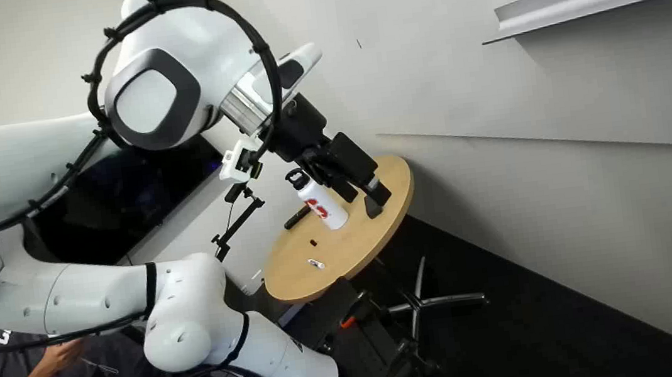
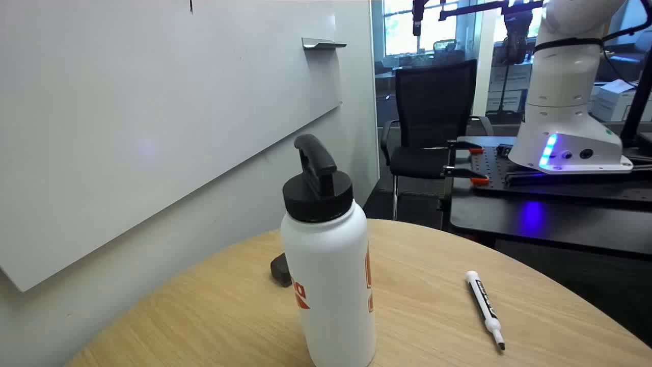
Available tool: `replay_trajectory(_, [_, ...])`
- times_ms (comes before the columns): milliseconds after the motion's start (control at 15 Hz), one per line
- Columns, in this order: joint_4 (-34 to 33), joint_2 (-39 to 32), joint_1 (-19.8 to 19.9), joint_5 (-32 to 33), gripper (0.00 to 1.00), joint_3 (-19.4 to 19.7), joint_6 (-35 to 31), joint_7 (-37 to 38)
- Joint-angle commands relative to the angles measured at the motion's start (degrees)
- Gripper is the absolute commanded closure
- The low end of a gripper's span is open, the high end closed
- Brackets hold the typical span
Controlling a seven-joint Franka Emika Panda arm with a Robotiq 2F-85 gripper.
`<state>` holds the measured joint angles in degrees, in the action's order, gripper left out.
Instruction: Remove the lid from the white bottle
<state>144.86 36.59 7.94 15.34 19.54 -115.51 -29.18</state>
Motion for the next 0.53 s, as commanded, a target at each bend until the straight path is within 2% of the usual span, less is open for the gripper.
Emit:
replay_trajectory(0, [-0.09,-0.10,0.45,-0.32,0.00,-0.42,0.07,-0.24])
replay_trajectory(333, [0.37,0.63,-0.28,-0.73,0.00,-0.52,-1.05,-0.90])
replay_trajectory(467, [1.87,3.30,-2.08,-0.03,0.00,-2.64,-1.45,-2.66])
